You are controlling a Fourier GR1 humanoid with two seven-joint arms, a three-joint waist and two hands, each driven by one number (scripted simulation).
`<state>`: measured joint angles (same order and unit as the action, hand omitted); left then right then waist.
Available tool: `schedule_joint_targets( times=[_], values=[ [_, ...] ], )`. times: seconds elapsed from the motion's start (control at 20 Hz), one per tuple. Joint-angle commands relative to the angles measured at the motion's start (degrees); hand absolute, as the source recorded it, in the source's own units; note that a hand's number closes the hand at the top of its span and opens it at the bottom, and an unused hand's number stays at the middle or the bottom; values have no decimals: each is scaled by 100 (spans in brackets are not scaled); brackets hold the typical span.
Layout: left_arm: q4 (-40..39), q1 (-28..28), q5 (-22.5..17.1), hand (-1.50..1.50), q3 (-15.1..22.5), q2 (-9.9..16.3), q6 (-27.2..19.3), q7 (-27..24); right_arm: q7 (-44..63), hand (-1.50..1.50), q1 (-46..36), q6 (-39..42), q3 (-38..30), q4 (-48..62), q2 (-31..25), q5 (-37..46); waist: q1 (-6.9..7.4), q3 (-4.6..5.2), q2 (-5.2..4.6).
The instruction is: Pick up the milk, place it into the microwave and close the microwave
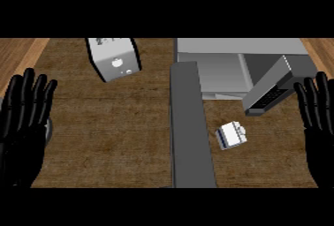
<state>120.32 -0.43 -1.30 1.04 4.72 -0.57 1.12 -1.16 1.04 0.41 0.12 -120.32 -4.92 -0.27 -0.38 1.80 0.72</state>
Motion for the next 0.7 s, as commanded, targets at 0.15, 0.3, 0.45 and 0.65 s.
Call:
schedule_joint_targets(
  times=[0.15,0.3,0.45,0.65],
  values=[
    [-261,-12,-261,-150,-364,301,392,-175,-10,-150,281,-256,426,-148,166,796,36,-179,-68],
    [-229,179,-1184,-150,-286,-51,535,281,536,-150,88,66,459,-347,109,159,69,-177,-56],
    [-352,203,-1695,-150,-729,192,826,236,736,-150,201,-136,863,-503,295,598,51,-177,-65],
    [-37,970,-2063,-150,-974,229,1276,-6,705,-150,330,-245,716,-485,362,597,56,-179,-67]
  ],
)
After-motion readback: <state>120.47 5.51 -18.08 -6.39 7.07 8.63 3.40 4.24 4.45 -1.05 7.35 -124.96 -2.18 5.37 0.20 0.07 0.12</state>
